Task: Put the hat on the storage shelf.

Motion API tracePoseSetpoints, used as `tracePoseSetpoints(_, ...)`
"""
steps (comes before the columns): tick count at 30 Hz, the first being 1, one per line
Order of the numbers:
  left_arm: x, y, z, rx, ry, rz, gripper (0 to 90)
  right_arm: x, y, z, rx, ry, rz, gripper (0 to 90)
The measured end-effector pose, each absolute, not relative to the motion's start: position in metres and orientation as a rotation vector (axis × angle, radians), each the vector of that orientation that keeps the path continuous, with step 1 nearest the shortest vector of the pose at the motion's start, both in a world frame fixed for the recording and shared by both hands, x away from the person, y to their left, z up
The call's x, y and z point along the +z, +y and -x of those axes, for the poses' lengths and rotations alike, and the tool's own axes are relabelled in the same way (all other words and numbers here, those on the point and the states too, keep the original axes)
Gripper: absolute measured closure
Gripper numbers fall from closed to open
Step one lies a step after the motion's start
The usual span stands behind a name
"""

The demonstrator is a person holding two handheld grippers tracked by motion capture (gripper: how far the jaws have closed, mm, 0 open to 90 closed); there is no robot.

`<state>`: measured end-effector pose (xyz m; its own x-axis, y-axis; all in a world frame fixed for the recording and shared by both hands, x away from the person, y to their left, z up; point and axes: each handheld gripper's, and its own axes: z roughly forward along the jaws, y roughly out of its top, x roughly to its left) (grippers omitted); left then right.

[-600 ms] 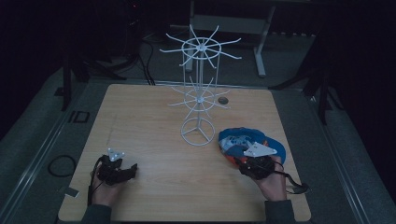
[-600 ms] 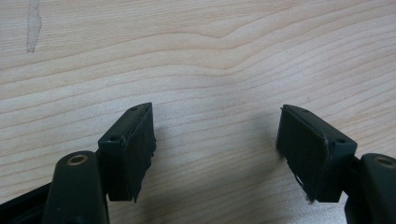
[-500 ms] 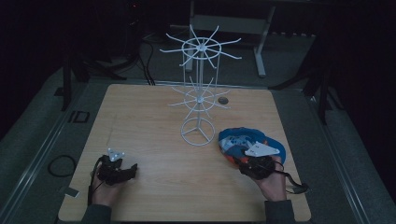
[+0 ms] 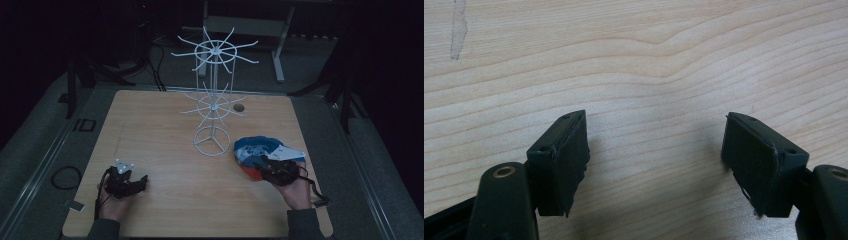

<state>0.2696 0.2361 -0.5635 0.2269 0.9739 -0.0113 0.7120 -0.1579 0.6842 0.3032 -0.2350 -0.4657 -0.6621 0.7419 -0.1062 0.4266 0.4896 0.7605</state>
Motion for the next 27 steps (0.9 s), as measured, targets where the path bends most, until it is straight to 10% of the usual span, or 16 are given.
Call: tracePoseSetpoints(27, -0.567, 0.236, -0.27, 0.623, 1.535, -1.907, 27.4, -0.441, -0.233, -0.376, 0.884, 2.429, -0.872, 49.0)
